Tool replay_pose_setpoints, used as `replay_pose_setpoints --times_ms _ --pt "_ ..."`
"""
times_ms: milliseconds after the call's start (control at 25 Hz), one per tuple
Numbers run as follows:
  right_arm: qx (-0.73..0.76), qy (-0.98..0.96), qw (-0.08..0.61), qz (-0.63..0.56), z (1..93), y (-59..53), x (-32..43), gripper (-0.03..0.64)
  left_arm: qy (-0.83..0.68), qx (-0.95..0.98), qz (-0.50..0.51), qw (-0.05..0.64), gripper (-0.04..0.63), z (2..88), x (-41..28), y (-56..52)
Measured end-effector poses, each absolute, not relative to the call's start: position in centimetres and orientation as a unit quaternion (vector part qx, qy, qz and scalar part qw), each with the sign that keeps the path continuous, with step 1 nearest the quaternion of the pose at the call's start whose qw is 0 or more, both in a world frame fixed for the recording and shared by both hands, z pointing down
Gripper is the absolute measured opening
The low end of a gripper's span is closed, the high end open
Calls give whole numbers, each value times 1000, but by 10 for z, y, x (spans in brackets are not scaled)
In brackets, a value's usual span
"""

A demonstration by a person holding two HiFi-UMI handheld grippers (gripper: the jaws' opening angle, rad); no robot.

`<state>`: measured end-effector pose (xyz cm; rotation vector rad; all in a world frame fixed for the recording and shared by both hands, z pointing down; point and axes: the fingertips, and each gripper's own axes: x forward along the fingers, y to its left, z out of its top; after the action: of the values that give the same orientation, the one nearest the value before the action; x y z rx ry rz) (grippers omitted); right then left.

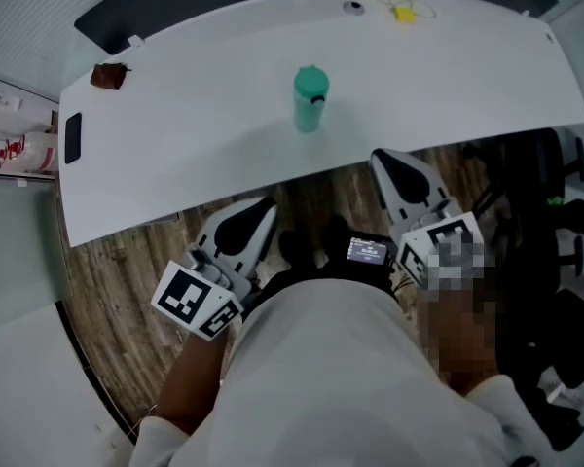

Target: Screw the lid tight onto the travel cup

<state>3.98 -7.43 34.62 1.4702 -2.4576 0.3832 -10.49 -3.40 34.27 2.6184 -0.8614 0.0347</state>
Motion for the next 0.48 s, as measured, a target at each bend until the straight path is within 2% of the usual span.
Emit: replay_pose_setpoints --times_ms 480 --pt "498 -846 127 142 354 -40 53 21 -310 928 17 205 34 350 -90 0"
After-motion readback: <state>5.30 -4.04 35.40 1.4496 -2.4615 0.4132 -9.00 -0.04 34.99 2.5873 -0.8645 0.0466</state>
